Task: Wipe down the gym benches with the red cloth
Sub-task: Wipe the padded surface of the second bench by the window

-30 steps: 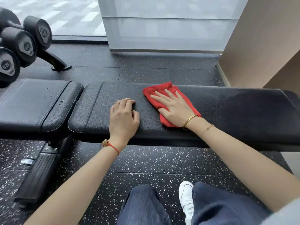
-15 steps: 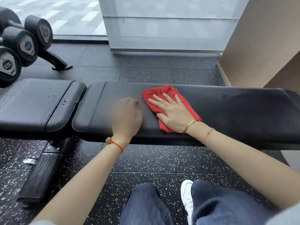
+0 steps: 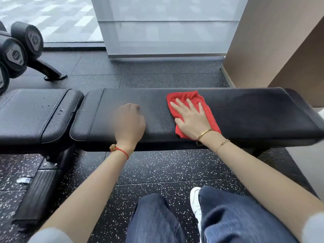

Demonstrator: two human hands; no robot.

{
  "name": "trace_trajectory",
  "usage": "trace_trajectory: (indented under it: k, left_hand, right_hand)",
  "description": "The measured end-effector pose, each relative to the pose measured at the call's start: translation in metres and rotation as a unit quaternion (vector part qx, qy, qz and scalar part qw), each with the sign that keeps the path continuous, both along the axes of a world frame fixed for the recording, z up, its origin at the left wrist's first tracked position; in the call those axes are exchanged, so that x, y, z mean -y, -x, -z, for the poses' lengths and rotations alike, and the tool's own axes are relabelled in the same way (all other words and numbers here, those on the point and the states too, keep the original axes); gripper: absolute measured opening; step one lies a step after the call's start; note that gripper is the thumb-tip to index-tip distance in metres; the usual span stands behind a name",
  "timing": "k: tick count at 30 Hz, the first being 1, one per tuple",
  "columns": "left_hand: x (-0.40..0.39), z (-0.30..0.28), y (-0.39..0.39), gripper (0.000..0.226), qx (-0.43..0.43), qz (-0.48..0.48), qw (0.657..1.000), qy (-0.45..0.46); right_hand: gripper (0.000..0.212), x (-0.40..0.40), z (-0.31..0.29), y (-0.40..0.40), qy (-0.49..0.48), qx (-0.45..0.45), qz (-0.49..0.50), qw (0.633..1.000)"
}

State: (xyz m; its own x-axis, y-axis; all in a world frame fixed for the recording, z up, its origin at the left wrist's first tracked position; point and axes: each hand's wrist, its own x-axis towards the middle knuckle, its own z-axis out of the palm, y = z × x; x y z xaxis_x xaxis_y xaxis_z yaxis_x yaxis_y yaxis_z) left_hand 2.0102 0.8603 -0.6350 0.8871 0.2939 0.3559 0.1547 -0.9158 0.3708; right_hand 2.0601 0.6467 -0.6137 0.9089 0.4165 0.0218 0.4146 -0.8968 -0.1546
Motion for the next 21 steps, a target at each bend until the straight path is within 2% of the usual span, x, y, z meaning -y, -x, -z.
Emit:
trace_trajectory:
  k: [3,7,12,17,21]
  left_hand:
    - [0.002,-0.004,-0.002,0.033,-0.011,-0.011,1.0,0.023]
    - [0.032,-0.015,-0.005,0.037,-0.018,0.0,0.999,0.038]
    - [0.085,-0.023,-0.014,0.042,-0.007,0.093,0.996,0.012]
    - [0.127,-0.019,-0.026,0.042,-0.031,0.139,0.99,-0.006]
    - [0.161,-0.021,-0.035,0.04,-0.029,0.173,0.985,0.004]
  right_hand:
    - [0.06,0.001,0.001,0.015,0.015,0.011,-0.063,0.998]
    - [0.058,0.036,0.001,0.016,-0.009,0.024,-0.046,0.999]
    - [0.057,0.102,0.006,-0.005,-0.028,0.011,0.08,0.996]
    - [0.057,0.169,0.0,-0.046,-0.011,-0.025,0.257,0.966]
    - [0.059,0.155,0.002,-0.041,-0.018,-0.022,0.275,0.961]
